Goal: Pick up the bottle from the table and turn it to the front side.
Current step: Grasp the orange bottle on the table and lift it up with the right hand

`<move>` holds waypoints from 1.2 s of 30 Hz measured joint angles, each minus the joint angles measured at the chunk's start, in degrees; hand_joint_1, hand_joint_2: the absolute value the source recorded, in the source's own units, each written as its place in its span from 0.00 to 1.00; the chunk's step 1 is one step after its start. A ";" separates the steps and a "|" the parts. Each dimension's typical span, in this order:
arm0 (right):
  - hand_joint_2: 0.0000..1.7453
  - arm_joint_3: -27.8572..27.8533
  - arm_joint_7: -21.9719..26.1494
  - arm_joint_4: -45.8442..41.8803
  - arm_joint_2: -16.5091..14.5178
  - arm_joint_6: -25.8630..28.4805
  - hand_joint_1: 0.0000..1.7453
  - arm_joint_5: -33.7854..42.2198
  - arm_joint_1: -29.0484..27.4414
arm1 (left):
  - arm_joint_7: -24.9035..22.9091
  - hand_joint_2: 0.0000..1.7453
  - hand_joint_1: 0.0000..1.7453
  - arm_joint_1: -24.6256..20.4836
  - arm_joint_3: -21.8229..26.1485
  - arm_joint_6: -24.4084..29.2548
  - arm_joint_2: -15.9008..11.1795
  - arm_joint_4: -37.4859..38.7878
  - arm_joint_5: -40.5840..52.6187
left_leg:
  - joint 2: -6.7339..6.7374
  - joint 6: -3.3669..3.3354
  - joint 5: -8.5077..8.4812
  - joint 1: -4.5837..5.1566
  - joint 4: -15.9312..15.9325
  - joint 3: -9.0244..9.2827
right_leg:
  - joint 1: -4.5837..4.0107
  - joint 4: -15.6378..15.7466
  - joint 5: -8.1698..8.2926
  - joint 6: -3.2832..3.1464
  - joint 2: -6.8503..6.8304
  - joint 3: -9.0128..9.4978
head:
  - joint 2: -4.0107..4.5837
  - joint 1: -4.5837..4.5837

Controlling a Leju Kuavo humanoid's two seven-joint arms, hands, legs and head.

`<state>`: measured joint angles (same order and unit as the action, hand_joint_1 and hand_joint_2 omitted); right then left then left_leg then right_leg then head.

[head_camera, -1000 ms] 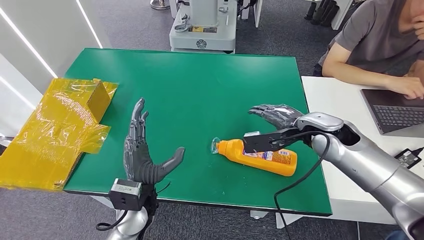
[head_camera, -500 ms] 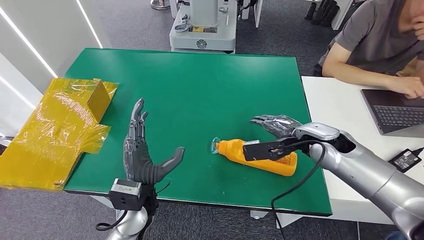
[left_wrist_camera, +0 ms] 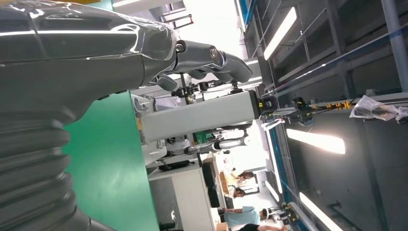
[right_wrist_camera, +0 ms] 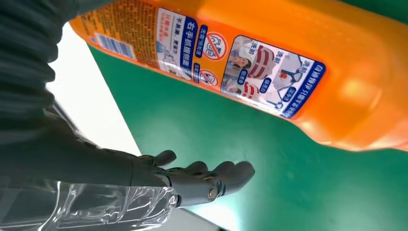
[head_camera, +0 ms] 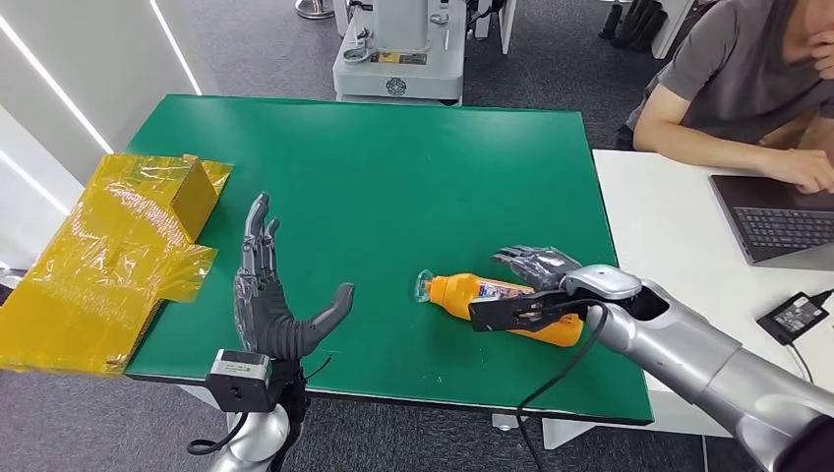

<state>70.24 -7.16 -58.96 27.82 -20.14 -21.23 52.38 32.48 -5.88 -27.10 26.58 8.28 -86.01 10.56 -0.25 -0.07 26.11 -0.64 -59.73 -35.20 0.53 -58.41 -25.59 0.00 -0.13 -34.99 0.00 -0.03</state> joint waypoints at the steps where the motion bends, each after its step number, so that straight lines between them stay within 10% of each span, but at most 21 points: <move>1: 1.00 -0.01 -0.20 0.52 -0.21 0.69 0.00 -0.60 -0.44 | 0.00 1.00 0.00 -0.01 0.00 0.15 0.01 0.00 -0.02 | 0.00 0.00 0.00 0.00 0.00 0.00 | 0.00 0.00 0.00 0.00 0.00 0.00 | 0.00 0.00; 34: 1.00 -3.96 -0.98 14.71 -7.57 6.70 0.00 -11.73 -4.74 | 0.72 1.00 0.00 0.68 -0.01 2.85 0.05 0.02 -0.70 | 0.01 0.00 0.00 0.00 0.00 0.00 | 0.00 0.00 0.00 0.00 0.01 0.00 | 0.00 0.01; 36: 1.00 -4.21 -1.09 15.07 -7.72 6.97 0.33 -11.90 -4.76 | 0.75 1.00 0.00 0.63 -0.01 2.95 0.05 0.07 -0.71 | 0.01 0.00 0.00 0.00 0.00 0.00 | 0.01 0.00 0.00 0.00 0.01 0.00 | 0.00 0.01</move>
<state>66.04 -8.26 -43.88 20.11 -13.16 -33.12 47.61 33.23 -5.25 -27.11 29.52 8.33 -85.94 9.85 -0.24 -0.07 26.11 -0.63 -59.73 -35.20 0.54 -58.40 -25.59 0.00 -0.12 -34.99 0.00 -0.02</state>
